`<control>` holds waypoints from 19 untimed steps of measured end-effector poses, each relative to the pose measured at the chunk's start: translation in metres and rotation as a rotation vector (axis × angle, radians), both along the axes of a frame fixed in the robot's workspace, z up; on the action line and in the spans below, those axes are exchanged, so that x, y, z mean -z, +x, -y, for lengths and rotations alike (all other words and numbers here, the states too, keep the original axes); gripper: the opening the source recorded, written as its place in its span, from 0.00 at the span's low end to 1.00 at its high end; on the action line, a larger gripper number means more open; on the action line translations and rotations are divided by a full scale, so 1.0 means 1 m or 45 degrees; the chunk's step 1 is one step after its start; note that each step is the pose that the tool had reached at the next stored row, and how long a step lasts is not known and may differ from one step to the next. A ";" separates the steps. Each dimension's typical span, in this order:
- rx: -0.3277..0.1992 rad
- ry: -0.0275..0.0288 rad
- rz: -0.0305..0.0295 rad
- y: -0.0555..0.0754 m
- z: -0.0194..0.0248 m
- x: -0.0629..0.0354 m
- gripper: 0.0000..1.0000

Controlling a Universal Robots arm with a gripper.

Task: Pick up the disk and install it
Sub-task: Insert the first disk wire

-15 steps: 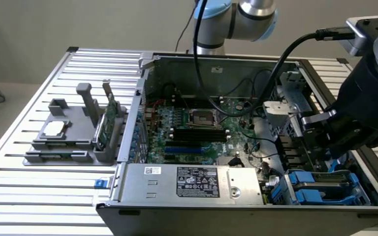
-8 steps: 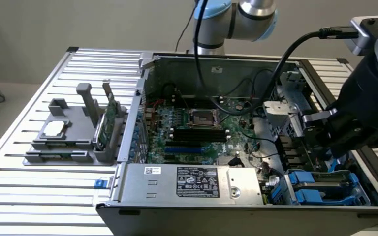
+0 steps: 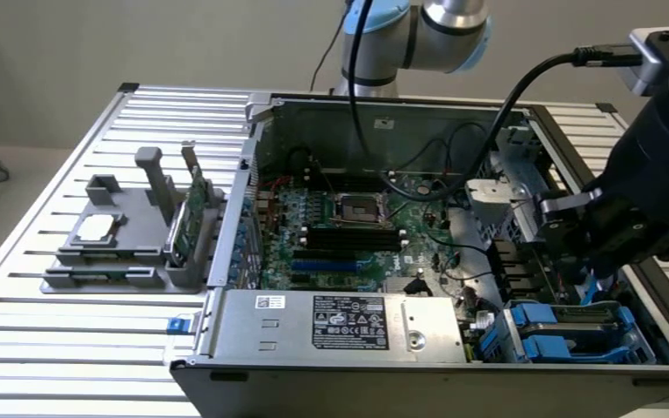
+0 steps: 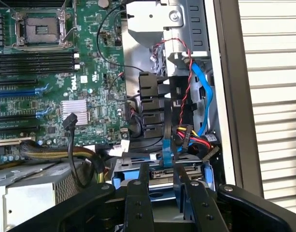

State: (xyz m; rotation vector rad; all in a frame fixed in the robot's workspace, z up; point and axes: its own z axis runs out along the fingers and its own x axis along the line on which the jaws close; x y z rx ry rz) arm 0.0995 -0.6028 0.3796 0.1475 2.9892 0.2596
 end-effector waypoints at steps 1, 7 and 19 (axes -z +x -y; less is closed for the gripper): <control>0.003 0.0002 0.0000 0.000 -0.0004 0.0000 0.34; 0.019 0.0011 0.0000 0.003 -0.0028 0.0000 0.34; 0.066 0.0012 0.0000 0.011 -0.0066 0.0000 0.34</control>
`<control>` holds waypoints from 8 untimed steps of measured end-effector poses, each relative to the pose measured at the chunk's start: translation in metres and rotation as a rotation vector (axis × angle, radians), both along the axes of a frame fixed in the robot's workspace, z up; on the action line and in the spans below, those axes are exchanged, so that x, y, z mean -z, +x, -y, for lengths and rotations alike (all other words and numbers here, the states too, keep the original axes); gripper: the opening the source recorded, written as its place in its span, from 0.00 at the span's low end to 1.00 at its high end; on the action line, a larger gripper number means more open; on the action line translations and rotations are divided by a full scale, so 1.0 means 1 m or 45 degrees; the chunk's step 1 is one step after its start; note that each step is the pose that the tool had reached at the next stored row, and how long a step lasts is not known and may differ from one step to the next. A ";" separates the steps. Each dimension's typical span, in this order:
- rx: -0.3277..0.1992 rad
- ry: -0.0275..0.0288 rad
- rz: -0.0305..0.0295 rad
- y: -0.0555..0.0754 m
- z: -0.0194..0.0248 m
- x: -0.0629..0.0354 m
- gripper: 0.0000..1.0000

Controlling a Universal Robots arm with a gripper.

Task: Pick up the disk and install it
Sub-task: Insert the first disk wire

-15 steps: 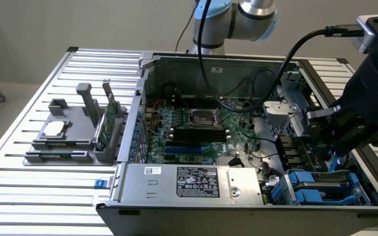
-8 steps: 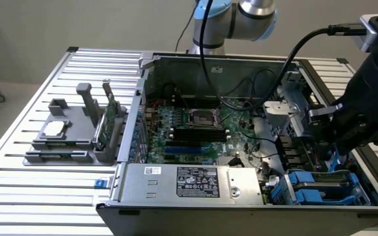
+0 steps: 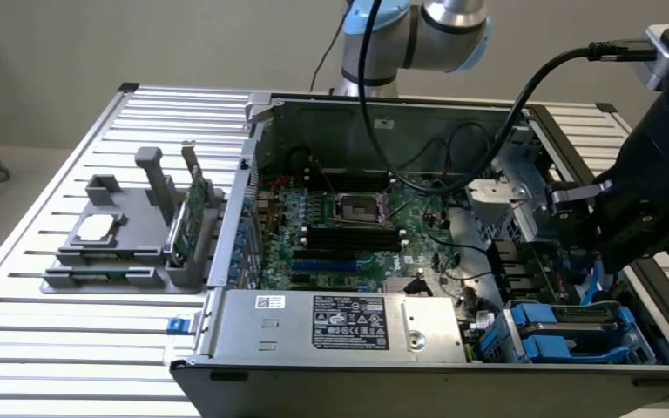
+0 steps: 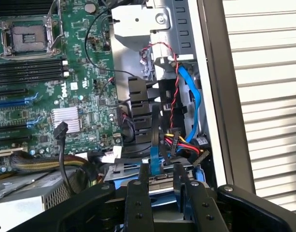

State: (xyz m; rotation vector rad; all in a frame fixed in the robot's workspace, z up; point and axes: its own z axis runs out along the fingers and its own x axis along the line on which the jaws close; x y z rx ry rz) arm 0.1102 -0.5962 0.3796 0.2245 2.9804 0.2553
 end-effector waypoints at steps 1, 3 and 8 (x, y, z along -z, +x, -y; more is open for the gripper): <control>0.006 0.0000 0.0000 0.001 -0.0002 0.0000 0.34; 0.021 0.0002 0.0001 0.002 -0.0005 0.0001 0.34; 0.075 0.0003 0.0001 0.004 -0.0008 0.0016 0.34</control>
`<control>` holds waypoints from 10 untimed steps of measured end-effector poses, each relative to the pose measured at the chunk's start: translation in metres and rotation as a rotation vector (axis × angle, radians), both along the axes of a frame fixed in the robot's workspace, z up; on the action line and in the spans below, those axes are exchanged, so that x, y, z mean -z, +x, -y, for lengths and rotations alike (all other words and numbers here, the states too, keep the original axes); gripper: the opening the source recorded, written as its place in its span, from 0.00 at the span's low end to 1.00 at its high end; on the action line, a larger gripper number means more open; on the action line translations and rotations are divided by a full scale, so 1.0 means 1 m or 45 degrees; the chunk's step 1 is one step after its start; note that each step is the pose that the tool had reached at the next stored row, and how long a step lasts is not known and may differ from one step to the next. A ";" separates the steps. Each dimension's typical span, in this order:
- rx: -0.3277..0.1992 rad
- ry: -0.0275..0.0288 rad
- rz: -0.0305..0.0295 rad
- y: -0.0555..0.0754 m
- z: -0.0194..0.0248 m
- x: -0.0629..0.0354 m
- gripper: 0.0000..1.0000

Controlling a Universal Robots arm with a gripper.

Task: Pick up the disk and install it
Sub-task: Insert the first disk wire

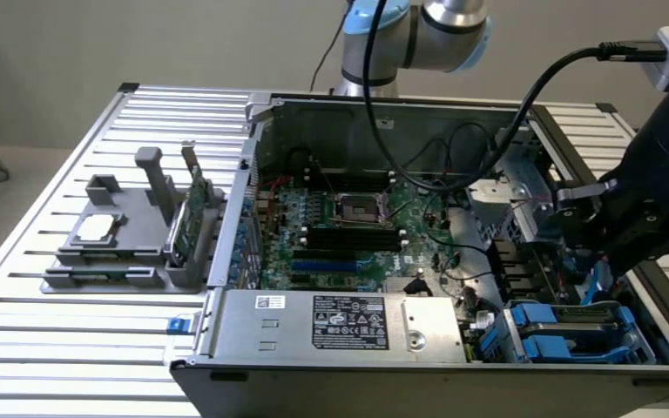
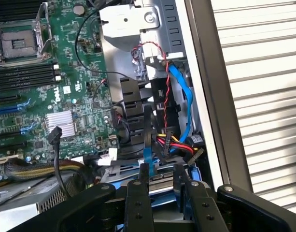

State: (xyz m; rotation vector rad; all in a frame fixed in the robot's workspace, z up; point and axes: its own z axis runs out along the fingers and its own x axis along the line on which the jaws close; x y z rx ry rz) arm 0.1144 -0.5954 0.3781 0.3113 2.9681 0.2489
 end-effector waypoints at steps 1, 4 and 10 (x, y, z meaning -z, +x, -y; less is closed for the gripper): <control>0.014 -0.0001 -0.0001 0.000 0.0000 0.0005 0.34; 0.054 -0.0001 0.0000 0.001 -0.0001 0.0021 0.34; 0.128 -0.0003 -0.0001 0.002 -0.0008 0.0043 0.34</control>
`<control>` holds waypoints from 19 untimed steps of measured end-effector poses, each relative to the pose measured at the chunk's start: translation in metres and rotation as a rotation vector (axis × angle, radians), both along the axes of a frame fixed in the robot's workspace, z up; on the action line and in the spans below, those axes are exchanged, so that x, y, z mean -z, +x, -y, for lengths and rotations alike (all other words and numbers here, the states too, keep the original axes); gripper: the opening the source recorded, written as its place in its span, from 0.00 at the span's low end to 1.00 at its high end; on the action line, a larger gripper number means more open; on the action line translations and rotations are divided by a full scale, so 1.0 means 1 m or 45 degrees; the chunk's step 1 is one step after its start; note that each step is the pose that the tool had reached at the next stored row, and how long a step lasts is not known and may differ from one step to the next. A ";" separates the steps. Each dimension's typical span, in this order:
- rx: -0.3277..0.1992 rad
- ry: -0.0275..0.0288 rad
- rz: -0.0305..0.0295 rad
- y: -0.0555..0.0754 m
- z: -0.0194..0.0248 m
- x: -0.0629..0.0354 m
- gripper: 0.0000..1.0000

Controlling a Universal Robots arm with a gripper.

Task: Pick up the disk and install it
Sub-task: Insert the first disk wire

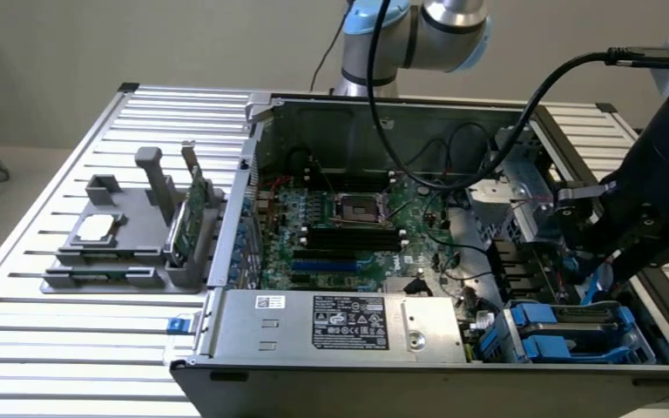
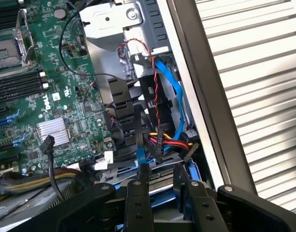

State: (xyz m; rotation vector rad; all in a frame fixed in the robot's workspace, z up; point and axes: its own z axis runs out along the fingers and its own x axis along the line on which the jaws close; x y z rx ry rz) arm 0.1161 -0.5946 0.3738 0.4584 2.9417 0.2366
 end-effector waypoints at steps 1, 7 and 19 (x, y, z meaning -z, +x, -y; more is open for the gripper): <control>0.007 0.0001 0.0000 0.000 -0.0004 0.0002 0.34; 0.041 0.0000 0.0000 0.000 -0.0034 0.0033 0.34; 0.062 -0.0185 0.0096 -0.001 -0.0169 0.0107 0.34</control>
